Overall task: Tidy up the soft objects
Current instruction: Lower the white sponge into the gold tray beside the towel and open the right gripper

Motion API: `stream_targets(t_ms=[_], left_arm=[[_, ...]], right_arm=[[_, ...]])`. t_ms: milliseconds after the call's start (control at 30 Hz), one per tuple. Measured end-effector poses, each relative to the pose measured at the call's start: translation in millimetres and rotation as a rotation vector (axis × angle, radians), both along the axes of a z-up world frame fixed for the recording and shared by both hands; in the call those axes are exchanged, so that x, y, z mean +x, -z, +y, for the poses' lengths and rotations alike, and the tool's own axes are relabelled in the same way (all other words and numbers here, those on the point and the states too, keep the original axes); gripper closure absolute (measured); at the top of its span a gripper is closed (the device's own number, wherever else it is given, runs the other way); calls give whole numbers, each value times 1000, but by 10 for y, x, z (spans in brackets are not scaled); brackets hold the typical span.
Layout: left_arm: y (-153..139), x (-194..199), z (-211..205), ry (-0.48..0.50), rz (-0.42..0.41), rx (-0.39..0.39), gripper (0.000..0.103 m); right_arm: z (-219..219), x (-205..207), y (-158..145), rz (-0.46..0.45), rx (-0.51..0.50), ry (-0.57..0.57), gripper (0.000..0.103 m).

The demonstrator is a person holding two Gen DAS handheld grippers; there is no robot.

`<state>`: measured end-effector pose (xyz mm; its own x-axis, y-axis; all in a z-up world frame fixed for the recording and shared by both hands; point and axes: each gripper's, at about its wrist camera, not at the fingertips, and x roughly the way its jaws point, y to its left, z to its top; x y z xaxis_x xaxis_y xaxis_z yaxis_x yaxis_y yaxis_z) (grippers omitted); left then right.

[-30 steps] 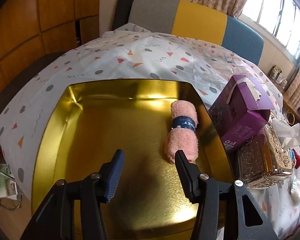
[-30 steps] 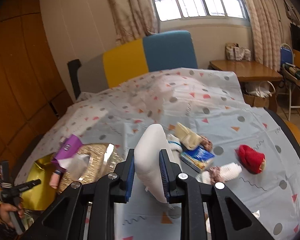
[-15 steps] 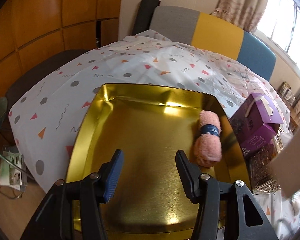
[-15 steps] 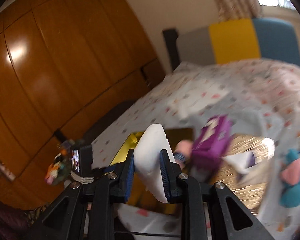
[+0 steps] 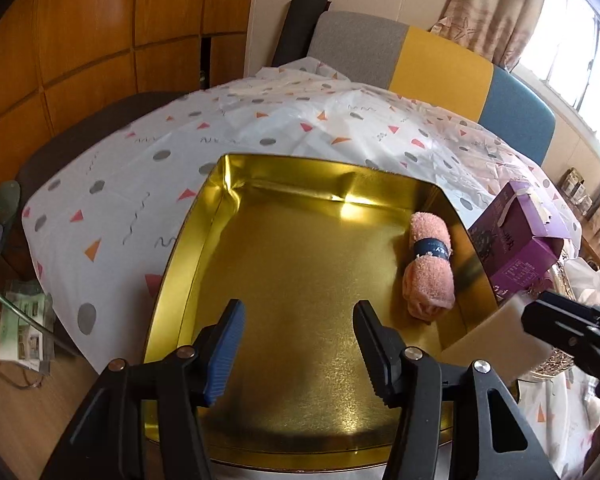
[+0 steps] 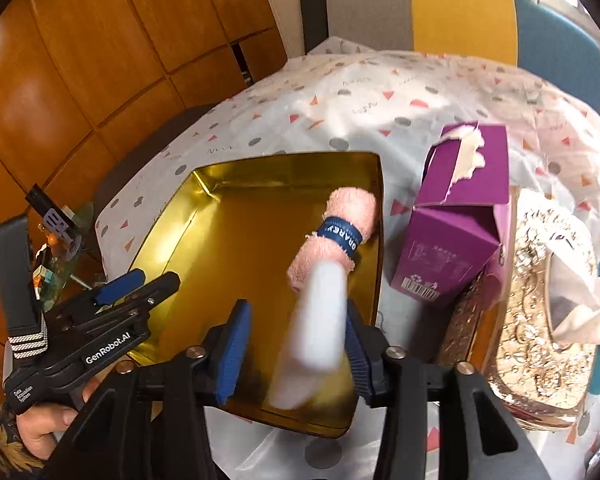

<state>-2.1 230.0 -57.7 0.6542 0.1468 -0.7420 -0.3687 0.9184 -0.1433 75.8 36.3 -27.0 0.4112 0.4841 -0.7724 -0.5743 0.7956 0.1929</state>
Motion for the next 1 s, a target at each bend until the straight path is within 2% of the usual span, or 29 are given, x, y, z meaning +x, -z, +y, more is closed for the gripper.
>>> stream_targets(t_ms=[133,233,367,467,633,733,1000], left_arm=[[-48,-15,-55,14,-13,14,46],[-67,-25,-80,21,-15,15,45],[-124,-59,-120,26,-29,28,42],[-167,-73,-143,30,-39,37,42],[-209,-86,-181,41,-49,43,40],[-228,-104,-216,49,-56,53,36],[-286,-97,-361,90,-66,83,36]], right_arm=[[-70,-85,-114,-40,29,-9,46],[-128,-49,-109,-12,95,-32,45],[-246,-50,-173,-23,173,1,40],[-304,-49,-236,-40,205,18,40],[-415,-96,-348,-87,198,41,40],[-513,-144,-386,-128,158,64,40],[-1017,-154,-373,-188,64,166,39]])
